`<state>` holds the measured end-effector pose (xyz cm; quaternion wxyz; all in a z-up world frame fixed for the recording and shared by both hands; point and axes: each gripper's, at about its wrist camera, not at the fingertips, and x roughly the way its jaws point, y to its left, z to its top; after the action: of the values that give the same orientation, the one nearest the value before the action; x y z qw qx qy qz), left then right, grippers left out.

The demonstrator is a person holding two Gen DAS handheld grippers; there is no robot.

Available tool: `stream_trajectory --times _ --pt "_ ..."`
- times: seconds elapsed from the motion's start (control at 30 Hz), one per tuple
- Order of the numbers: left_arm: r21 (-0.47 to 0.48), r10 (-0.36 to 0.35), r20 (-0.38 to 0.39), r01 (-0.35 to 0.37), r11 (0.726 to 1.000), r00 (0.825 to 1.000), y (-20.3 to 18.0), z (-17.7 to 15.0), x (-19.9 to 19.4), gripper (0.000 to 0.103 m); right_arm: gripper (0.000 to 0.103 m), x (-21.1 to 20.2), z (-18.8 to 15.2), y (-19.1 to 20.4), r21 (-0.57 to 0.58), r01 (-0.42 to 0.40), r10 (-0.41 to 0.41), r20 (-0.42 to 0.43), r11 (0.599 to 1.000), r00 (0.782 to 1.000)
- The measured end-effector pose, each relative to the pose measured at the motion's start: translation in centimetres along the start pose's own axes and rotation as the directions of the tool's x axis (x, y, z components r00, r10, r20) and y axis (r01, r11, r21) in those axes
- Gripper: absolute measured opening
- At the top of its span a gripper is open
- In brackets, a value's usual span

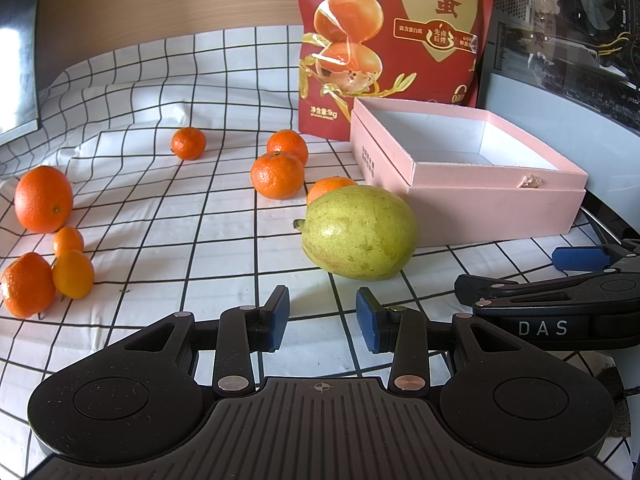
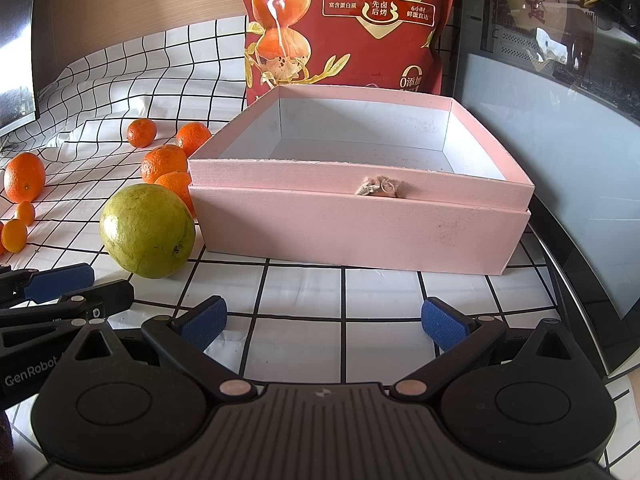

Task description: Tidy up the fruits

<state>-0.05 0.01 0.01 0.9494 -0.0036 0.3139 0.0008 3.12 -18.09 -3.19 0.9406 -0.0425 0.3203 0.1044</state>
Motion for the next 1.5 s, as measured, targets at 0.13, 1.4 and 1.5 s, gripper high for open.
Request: stream_trajectory --times 0.13,1.4,1.5 --pt "0.005 0.004 0.000 -0.004 1.000 1.000 -0.1 0.0 0.0 0.042 0.103 0.0 0.0 0.0 -0.001 0.001 -0.001 0.000 1.000 1.000" --pt "-0.490 0.314 0.287 -0.143 0.860 0.905 26.8 -1.1 -16.1 0.037 0.103 0.2 0.7 -0.6 -0.045 -0.055 0.051 -0.082 0.997 0.995" --pt "-0.648 0.391 0.214 -0.170 0.743 0.895 32.5 -3.2 -17.5 0.037 0.103 0.2 0.6 -0.6 -0.047 -0.057 0.053 -0.081 0.997 0.995"
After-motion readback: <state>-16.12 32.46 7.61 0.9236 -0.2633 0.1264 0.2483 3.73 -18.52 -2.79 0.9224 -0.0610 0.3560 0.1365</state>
